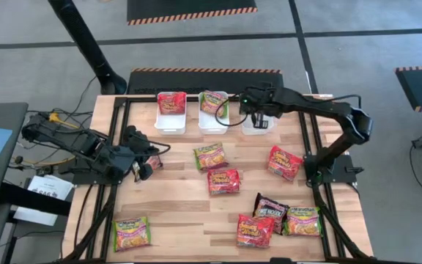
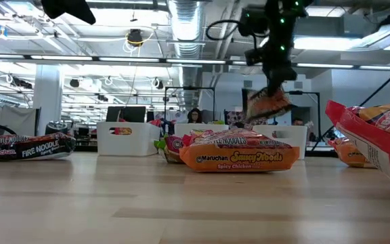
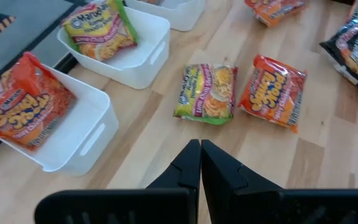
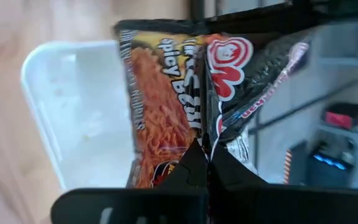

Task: Sort Maruchan noodles
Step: Put the bottom left black noodle pack into the right white bin

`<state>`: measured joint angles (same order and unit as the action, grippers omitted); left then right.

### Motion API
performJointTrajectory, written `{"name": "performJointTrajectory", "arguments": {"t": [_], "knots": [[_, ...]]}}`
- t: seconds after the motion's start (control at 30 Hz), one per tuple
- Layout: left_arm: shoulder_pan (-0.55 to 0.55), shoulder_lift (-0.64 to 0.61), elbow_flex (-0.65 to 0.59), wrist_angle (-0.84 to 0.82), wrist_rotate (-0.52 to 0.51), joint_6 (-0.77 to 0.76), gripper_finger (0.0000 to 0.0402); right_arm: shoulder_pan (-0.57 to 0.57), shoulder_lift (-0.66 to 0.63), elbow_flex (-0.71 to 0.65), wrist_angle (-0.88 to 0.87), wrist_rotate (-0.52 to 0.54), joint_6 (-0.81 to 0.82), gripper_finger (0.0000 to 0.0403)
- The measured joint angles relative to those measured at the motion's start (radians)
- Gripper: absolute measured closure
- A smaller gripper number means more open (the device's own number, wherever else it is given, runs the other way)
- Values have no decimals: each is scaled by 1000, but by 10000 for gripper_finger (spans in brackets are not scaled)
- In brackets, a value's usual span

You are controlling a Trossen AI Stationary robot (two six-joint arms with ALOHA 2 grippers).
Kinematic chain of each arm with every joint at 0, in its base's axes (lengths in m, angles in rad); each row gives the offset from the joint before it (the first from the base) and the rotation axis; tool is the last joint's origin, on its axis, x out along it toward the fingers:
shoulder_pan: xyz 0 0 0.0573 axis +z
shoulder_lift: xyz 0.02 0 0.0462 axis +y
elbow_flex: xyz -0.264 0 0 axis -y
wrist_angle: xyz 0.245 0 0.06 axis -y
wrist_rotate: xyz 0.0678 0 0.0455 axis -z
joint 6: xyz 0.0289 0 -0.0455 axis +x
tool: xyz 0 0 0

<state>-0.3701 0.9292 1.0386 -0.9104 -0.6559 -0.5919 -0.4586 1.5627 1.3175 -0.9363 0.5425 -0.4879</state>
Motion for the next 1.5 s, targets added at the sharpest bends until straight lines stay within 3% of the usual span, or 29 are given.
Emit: {"name": "performJointTrajectory", "arguments": {"t": [0.33, 0.63, 1.17, 1.4, 1.5], "knots": [[93, 0, 0, 0, 0, 0, 402, -126, 47, -63, 109, -89, -170, 398], [155, 0, 0, 0, 1, 0, 402, -154, 137, -61, 125, -112, -175, 390], [243, 0, 0, -1, 3, 41, 402, -131, 137, -33, 132, -105, -81, 320], [284, 0, 0, -8, 7, 48, 402, -140, 137, -25, 122, -97, -93, 264], [295, 0, 0, -22, 52, 20, 401, -146, 137, -25, 132, -42, -96, 238]]}}
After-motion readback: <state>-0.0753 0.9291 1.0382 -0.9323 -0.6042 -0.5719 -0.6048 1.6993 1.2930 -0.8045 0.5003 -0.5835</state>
